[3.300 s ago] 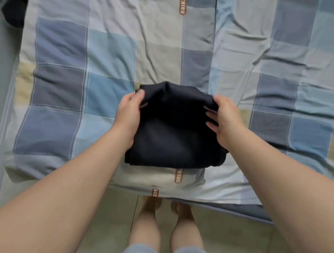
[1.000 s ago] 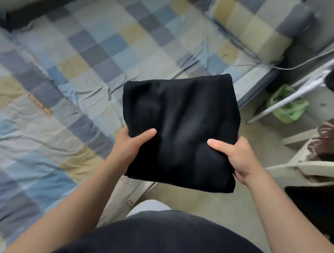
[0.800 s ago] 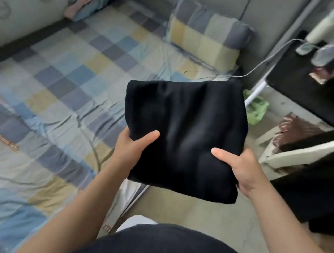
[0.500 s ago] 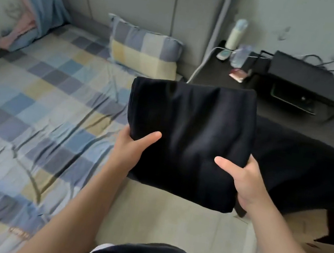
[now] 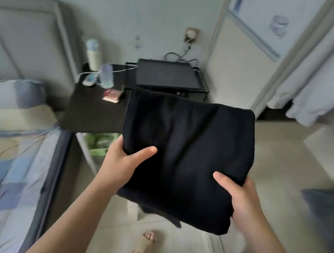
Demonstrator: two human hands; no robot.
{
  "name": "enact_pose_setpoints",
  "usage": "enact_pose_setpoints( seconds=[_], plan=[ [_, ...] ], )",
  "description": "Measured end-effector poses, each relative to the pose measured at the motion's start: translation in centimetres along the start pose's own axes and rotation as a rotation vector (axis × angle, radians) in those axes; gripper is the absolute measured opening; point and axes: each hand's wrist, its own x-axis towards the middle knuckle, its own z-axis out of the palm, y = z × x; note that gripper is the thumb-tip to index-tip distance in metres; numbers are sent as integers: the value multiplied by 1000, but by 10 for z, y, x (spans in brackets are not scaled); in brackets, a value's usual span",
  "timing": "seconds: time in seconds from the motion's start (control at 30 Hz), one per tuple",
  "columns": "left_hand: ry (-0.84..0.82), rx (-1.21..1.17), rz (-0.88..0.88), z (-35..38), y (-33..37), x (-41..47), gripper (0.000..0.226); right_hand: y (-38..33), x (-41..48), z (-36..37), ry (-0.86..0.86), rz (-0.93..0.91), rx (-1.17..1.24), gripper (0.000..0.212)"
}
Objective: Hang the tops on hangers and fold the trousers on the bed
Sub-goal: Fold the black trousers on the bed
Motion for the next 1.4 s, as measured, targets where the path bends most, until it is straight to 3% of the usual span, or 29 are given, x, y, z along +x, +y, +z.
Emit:
enact_pose_setpoints(
  seconds=[0.13, 0.4, 0.6, 0.73, 0.93, 1.07, 1.33, 1.4],
  plan=[
    [-206, -21, 28, 75, 22, 68, 33, -25, 33, -42, 193, -38, 40, 34],
    [-670, 60, -43, 222, 45, 168, 37, -44, 64, -109, 627, -83, 179, 60],
    [-899, 123, -101, 328, 34, 176, 38, -35, 58, -169, 877, -43, 247, 51],
    [-980, 148, -89, 387, 28, 172, 43, -25, 63, -211, 950, -37, 297, 40],
    [-1060, 180, -35, 470, 22, 157, 33, -8, 84, -284, 1012, -13, 414, 31],
    [-1045, 230, -15, 521, 10, 151, 37, 6, 108, -326, 1057, 19, 498, 43],
    [-1074, 331, -28, 609, -27, 149, 55, 23, 150, -365, 1293, -43, 497, 32],
    [-1106, 336, -28, 633, -36, 146, 51, 27, 156, -378, 1361, -43, 484, 31]
  ],
)
